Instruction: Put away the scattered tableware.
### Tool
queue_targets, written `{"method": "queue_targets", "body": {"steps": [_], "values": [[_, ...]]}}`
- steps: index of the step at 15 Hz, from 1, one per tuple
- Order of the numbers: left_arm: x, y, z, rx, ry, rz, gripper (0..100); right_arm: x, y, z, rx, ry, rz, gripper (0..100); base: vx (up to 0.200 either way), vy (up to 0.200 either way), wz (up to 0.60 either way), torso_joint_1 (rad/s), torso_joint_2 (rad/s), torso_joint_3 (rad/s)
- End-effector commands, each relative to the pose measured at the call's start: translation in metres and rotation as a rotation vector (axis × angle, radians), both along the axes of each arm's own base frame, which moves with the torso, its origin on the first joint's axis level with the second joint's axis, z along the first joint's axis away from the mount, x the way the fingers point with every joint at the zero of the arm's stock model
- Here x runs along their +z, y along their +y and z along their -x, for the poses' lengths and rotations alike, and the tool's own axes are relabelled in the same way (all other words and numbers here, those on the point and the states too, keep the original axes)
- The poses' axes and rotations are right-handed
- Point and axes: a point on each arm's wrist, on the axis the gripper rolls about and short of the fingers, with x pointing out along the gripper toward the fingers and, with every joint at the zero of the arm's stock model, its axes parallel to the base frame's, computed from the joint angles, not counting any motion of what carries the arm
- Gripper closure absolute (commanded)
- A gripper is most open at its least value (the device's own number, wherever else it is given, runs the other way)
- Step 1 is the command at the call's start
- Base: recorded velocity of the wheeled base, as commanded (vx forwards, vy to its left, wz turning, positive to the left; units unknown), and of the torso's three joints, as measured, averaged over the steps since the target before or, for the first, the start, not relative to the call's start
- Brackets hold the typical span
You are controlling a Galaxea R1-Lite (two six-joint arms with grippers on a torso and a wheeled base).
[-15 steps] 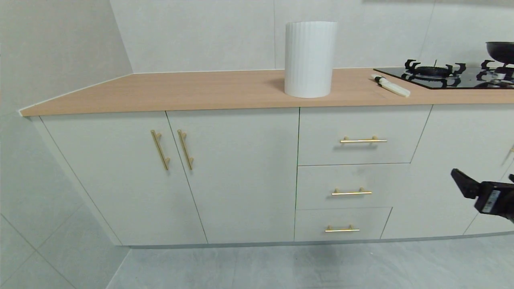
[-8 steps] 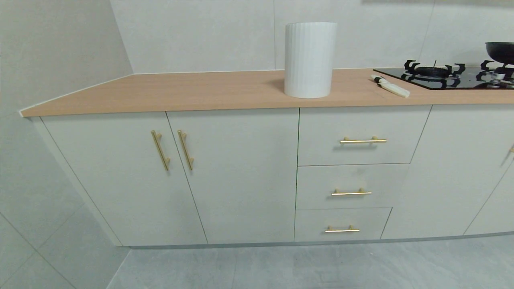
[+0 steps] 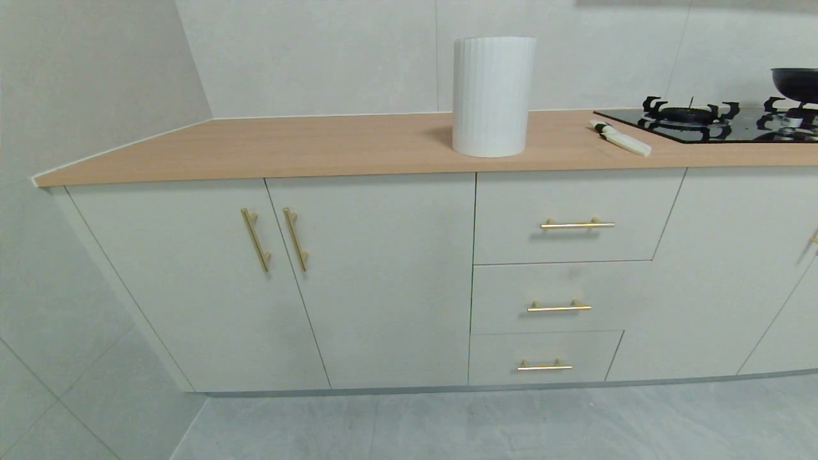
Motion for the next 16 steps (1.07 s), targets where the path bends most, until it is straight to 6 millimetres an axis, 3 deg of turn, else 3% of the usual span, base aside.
{"method": "queue_targets", "body": {"steps": [1, 7, 16], "values": [[0.000, 0.000, 0.000, 0.001, 0.001, 0.000, 0, -0.018, 0.002, -0.001, 0.048, -0.003, 0.004, 0, 0.000, 0.000, 0.00, 0.000, 0.00, 0.000], [0.000, 0.000, 0.000, 0.001, 0.001, 0.000, 0, -0.079, 0.007, -0.041, 0.316, 0.023, -0.046, 0, 0.000, 0.000, 0.00, 0.000, 0.00, 0.000], [0.000, 0.000, 0.000, 0.001, 0.001, 0.000, 0, -0.096, 0.009, -0.043, 0.397, 0.169, -0.114, 0, 0.000, 0.000, 0.00, 0.000, 0.00, 0.000]]}}
